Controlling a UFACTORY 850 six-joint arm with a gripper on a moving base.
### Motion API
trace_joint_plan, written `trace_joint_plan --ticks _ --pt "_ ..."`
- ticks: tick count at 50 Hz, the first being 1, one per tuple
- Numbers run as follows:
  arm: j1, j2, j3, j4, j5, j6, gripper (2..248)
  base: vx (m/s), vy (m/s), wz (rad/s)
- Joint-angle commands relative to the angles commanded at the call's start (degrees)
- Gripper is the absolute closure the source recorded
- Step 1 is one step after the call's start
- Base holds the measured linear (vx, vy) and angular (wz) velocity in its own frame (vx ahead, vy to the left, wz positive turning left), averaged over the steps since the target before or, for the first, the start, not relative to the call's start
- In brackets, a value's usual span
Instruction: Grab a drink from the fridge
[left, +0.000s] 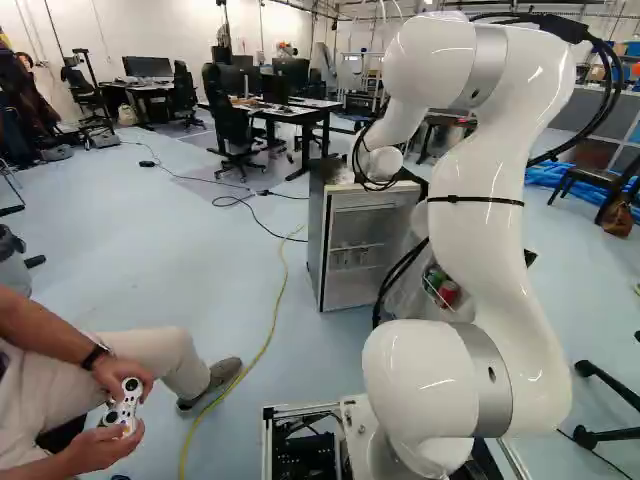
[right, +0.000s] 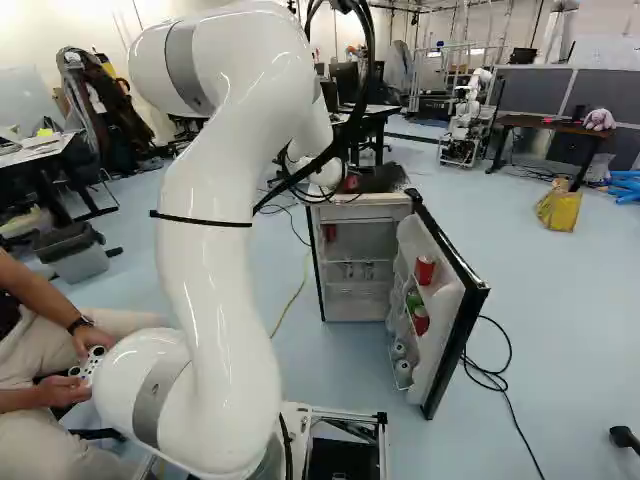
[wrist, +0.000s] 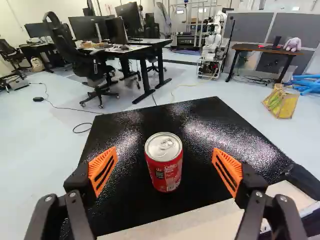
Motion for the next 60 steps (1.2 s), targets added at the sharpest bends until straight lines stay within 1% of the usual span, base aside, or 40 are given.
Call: trace_joint_plan --ticks 16,60 --pt "0.07 1.98 2.59 0.00 0.00 0.00 3 0.000 0.000 0.000" --pt "0.14 9.81 12.51 0.00 0.00 0.00 3 0.000 0.000 0.000"
